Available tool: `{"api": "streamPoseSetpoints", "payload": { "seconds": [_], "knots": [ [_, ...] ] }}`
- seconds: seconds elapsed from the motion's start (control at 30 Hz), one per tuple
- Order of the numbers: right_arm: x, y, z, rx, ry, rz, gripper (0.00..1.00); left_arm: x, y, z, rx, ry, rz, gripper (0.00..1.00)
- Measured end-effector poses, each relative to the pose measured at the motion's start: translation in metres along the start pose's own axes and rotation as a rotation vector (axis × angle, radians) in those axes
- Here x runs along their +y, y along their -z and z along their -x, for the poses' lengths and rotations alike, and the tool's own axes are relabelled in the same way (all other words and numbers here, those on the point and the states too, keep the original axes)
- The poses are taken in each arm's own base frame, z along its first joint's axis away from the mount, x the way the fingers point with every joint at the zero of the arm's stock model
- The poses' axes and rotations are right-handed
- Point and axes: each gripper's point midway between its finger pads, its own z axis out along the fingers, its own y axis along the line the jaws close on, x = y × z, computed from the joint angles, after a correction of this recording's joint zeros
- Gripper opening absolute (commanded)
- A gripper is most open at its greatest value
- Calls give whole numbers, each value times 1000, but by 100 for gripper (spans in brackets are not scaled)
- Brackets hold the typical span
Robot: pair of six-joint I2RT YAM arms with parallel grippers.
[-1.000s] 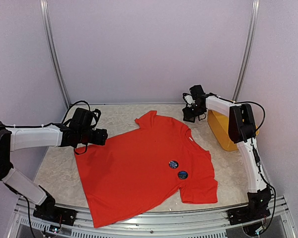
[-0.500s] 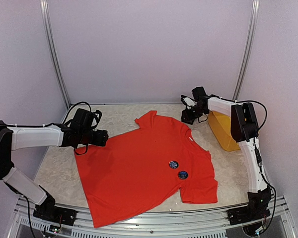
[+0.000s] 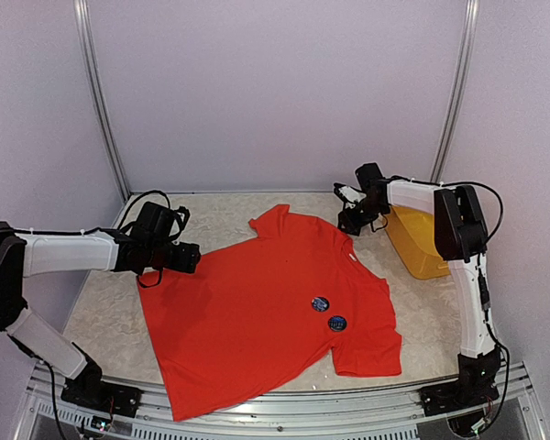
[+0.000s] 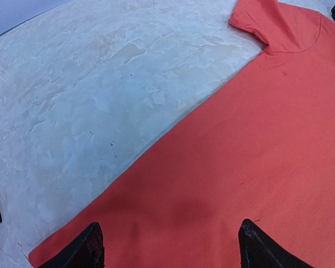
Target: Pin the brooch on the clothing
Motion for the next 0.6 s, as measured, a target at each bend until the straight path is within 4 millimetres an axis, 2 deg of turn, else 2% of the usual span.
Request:
{"api": "streamPoseSetpoints", "payload": {
  "seconds": [0.23,0.4,0.6],
  "knots": [
    [-16,1,6,2,1,-86,65,-2,-1,-2,9,-4,-8,78],
    [-20,-6,5,3,1,-103,66,-2,-1,-2,10,-5,-11,78],
    [-15,-8,6,-5,5,-63,57,-3,-1,-3,11,-9,-13,78]
  ]
}}
